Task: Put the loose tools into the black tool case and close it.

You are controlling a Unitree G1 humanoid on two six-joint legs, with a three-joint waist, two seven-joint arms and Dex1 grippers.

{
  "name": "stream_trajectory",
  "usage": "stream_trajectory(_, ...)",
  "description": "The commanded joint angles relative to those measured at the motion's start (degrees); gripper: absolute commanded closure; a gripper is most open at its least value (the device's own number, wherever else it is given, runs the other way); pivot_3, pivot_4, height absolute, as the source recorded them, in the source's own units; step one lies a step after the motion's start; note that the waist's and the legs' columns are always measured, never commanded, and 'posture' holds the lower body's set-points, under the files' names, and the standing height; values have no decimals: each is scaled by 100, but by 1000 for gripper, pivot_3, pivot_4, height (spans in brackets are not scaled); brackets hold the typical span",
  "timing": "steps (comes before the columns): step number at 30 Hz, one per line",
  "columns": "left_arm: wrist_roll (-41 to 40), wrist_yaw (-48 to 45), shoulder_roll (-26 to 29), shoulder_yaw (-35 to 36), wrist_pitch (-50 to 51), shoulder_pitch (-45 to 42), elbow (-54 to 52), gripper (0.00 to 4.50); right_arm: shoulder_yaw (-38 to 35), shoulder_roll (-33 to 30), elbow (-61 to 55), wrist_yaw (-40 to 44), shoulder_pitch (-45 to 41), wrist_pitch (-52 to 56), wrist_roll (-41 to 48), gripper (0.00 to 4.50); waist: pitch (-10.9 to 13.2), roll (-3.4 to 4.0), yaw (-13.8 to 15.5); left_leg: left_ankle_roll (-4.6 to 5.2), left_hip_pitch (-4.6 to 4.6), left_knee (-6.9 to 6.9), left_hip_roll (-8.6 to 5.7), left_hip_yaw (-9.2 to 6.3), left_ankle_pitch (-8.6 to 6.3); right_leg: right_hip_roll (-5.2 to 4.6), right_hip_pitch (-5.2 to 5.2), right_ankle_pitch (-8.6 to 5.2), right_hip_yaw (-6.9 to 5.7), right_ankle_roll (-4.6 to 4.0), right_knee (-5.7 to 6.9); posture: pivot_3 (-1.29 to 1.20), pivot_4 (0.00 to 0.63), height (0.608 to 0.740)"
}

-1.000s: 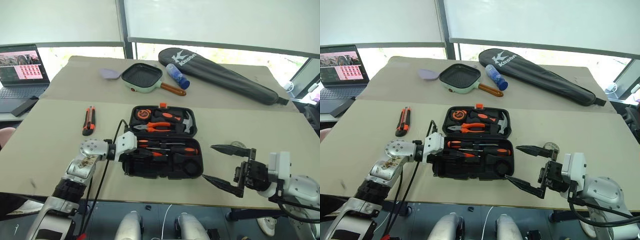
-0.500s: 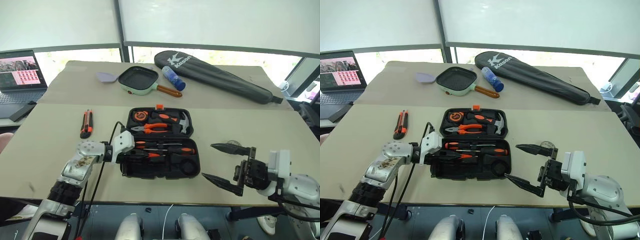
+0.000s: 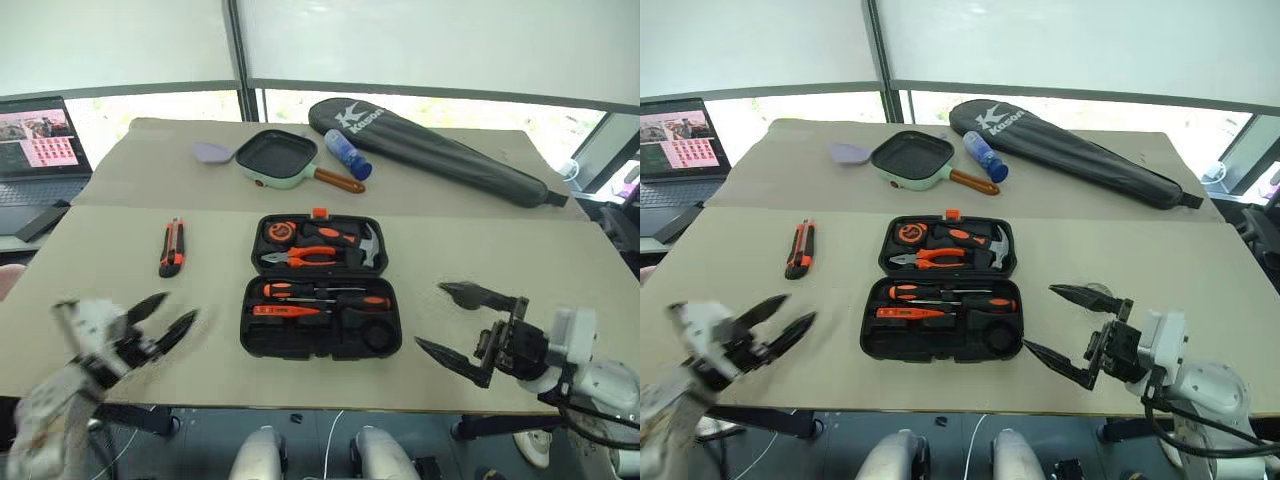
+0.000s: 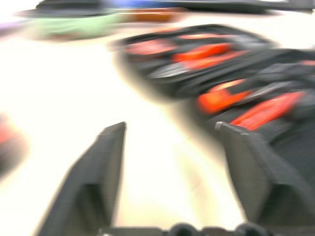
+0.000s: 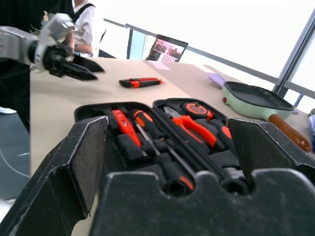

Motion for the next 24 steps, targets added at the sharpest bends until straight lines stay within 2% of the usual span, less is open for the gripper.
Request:
stream_trajectory(1, -194, 579, -246, 632, -82, 382, -109, 45, -124, 129, 82, 64, 112, -322, 55, 0, 3, -6, 31, 0, 0, 0, -4, 1, 0, -9, 2, -3, -2, 5, -2, 0, 150, 740)
stream_trajectory(6, -438, 902, -473, 908, -28, 697, -283, 45, -205, 175, 302, 282, 297, -368, 248, 0, 3, -22, 91, -10, 2, 1, -7, 10, -6, -24, 6, -24, -5, -23, -21, 0, 150, 740)
stream_trajectory(10, -498, 1171, -373, 856, 153, 595, -418, 45, -184, 239, 320, 304, 274, -485, 244, 0, 6, -28, 79, -10, -1, 0, -3, 12, -6, -20, 5, -23, -6, -26, -18, 0, 150, 740)
stream_trajectory(15, -690, 2561, 220, 190, 2083, -1121, -599, 45, 45, 351, -172, -167, -197, -135, 482, 0, 11, -31, 141, -10, -1, 1, -5, 11, -4, -16, 4, -9, -15, -1, -6, 0, 150, 740)
stream_trajectory(18, -390, 3045, 561, -282, 2910, -2111, -241, 45, 182, 387, -305, -332, -429, -17, 454, 0, 11, -45, 124, -4, 3, 2, -9, 12, 2, -12, 10, 4, -16, 13, -3, 0, 150, 740)
stream_trajectory(21, -146, 3138, 627, -804, 3177, -3264, 681, 45, 322, 452, -324, -449, -641, 16, 399, 0, 13, -45, 86, -1, 0, 1, -19, 10, 3, -8, 7, 5, -15, 12, -5, 0, 150, 740)
stream_trajectory(24, 359, 3132, 722, -1322, 3130, -3998, 1662, 45, 404, 481, -299, -459, -730, 11, 362, 0, 14, -46, 34, -4, -8, -9, -30, 10, 1, -5, -3, 5, -14, 12, -4, 0, 150, 740)
